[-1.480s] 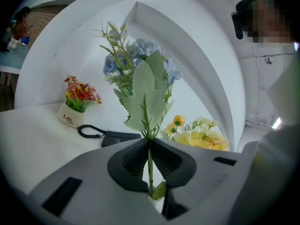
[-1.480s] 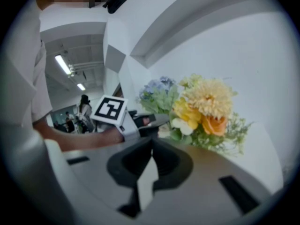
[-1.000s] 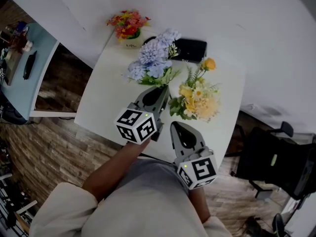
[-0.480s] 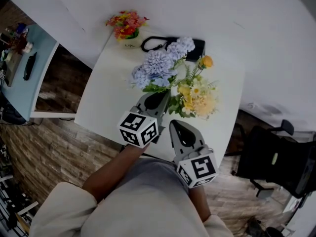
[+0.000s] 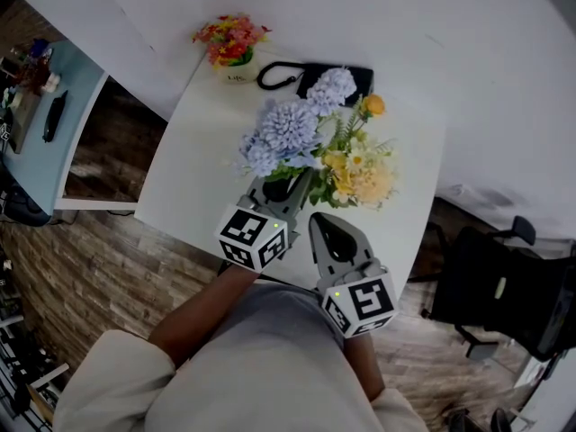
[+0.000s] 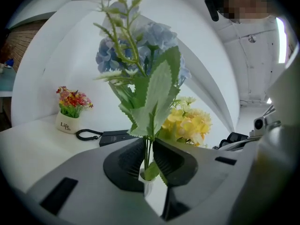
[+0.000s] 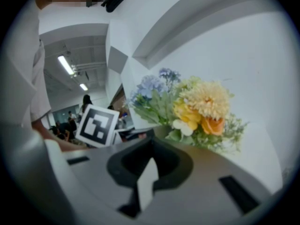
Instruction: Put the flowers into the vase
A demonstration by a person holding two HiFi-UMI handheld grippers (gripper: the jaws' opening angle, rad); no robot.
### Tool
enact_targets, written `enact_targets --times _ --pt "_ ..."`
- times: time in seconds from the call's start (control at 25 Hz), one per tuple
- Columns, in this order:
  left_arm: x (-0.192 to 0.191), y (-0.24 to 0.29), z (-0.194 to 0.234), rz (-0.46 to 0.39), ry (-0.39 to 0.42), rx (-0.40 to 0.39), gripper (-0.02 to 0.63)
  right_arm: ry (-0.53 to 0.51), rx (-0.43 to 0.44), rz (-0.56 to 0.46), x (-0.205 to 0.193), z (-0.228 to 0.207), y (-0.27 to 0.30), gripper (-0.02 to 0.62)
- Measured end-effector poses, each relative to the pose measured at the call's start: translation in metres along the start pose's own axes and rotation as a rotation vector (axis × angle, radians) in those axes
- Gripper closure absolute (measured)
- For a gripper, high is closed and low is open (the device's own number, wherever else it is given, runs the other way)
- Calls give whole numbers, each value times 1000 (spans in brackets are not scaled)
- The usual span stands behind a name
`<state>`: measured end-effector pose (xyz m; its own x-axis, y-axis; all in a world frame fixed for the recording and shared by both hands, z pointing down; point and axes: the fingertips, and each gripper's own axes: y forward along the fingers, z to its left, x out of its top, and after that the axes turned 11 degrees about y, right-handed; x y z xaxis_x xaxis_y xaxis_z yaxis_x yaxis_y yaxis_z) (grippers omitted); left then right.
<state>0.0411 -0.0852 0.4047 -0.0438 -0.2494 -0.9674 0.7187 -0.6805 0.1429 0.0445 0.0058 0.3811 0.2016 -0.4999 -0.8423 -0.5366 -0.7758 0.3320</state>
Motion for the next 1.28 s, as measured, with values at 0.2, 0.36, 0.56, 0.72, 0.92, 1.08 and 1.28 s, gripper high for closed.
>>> enact_targets --times 0.2,0.36,0.56,0.72,0.92,1.08,1.28 --pt "-3 -6 -9 -6 -13 -35 501 -1 13 0 0 2 0 571" --pt "-7 -11 -15 -10 -43 -73 455 0 25 2 -1 5 1 571" --pt "-13 -16 -20 -10 -51 -102 411 -3 38 5 -2 8 0 571" --pt "-16 -22 -24 -25 -43 -115 373 -5 45 9 -5 10 -1 571" --pt "-17 -28 -25 -41 -21 -111 353 -6 48 9 -5 11 -4 571" --pt "-19 -32 -28 -48 -9 -107 348 -4 45 7 -4 8 -6 571" --pt "-23 -39 -29 -48 -3 -97 348 -7 47 9 -7 9 -7 571"
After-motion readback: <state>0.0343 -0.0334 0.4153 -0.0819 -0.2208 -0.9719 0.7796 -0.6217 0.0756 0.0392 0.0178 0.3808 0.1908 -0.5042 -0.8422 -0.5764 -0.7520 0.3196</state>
